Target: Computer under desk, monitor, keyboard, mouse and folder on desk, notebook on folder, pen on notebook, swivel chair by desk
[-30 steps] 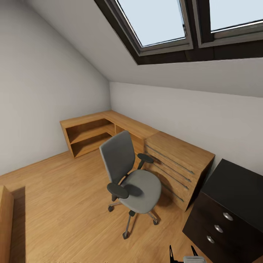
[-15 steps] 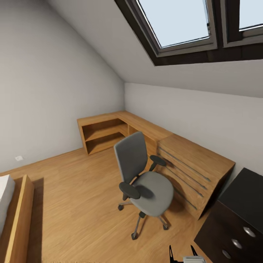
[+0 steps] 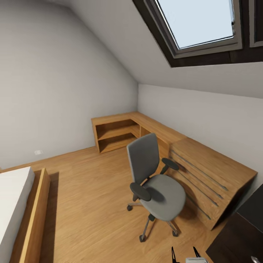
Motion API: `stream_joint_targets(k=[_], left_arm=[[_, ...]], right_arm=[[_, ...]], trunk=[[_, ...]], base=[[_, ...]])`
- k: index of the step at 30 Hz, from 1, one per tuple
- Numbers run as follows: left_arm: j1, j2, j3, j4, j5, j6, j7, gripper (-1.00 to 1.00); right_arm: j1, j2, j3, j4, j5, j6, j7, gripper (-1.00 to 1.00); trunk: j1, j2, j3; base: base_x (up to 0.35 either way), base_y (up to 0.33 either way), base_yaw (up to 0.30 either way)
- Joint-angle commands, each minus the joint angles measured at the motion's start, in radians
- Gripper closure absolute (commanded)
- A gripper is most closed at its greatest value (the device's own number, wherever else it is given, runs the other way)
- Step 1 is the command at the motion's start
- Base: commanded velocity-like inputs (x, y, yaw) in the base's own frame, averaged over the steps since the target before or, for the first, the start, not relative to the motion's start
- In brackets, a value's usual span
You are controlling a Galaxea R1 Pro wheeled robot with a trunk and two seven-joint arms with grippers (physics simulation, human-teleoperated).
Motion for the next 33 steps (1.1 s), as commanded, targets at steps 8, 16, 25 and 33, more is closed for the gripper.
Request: stream_joint_targets(k=[8,16,25,33], left_arm=[[0.000,0.000,-0.002,0.000,0.004,-0.002,-0.001,-1.00],[0.000,0.000,-0.004,0.001,0.004,-0.002,-0.002,-1.00],[0.000,0.000,-0.004,0.001,0.004,-0.002,-0.004,-1.00],[0.000,0.000,-0.004,0.001,0.004,-0.002,-0.004,-1.00]], right_arm=[[0.094,-0.088,0.013,-0.004,0.012,-0.002,0.014,-1.00],[0.124,-0.055,0.017,-0.002,0.086,-0.002,0.068,-1.00],[0.128,-0.039,0.016,0.000,0.103,-0.002,0.077,-1.00],[0.129,-0.021,0.016,0.000,0.102,-0.002,0.074,-1.00]], trunk=[[0.001,-0.002,0.010],[0.001,-0.002,0.022],[0.001,-0.002,0.035],[0.001,-0.002,0.043]], base=[[0.000,0.000,0.036],[0.000,0.000,0.098],[0.002,0.000,0.156],[0.038,0.000,0.215]])
